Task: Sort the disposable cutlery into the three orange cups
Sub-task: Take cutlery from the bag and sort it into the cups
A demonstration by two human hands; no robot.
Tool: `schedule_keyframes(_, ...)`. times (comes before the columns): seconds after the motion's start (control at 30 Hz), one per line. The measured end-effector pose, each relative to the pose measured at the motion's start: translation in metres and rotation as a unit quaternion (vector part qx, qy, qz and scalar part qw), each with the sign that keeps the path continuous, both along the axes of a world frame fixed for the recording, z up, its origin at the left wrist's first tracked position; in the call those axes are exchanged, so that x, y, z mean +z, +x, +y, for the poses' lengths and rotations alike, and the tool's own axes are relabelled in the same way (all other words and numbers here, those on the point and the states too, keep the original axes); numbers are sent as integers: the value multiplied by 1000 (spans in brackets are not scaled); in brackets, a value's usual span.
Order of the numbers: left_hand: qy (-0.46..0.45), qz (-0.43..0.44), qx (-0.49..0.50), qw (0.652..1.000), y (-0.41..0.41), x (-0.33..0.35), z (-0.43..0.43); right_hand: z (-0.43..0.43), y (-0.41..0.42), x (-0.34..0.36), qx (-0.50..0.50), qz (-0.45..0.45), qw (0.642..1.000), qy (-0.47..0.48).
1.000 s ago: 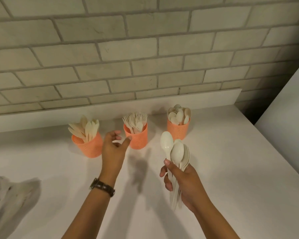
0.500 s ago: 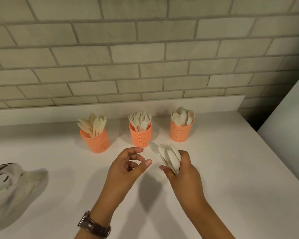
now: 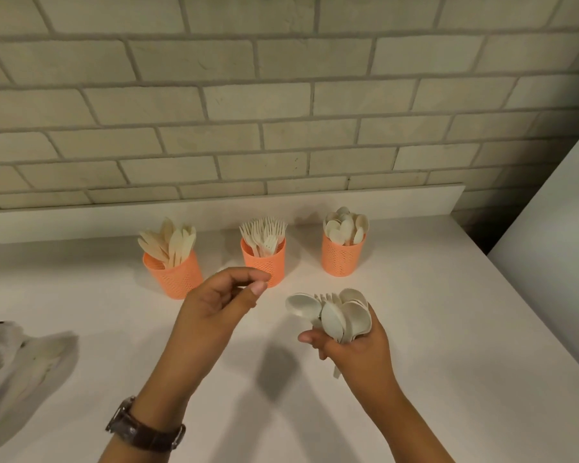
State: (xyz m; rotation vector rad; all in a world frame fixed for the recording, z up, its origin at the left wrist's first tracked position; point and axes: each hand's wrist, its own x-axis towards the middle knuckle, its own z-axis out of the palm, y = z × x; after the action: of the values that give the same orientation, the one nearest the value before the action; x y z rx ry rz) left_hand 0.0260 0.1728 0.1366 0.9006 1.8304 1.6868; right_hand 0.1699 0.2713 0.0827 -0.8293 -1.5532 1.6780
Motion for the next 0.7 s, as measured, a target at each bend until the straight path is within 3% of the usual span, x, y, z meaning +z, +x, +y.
schedule_keyframes(0.17,-12,36,-151,988,-3,40,12,-1,-1,2,50,-8,997,55)
schedule_keyframes(0.33,-170,146,-285,932,-6,60,22,-3,0,4,88,-36,993,76)
schedule_keyframes(0.53,-268,356,-275,852,-14,47,35,-3,-3,-5,98,-70,989,86)
schedule_keyframes(0.7,-248,427,-288,820,-23,30,41,1,-7,-12,99,-108,984,103)
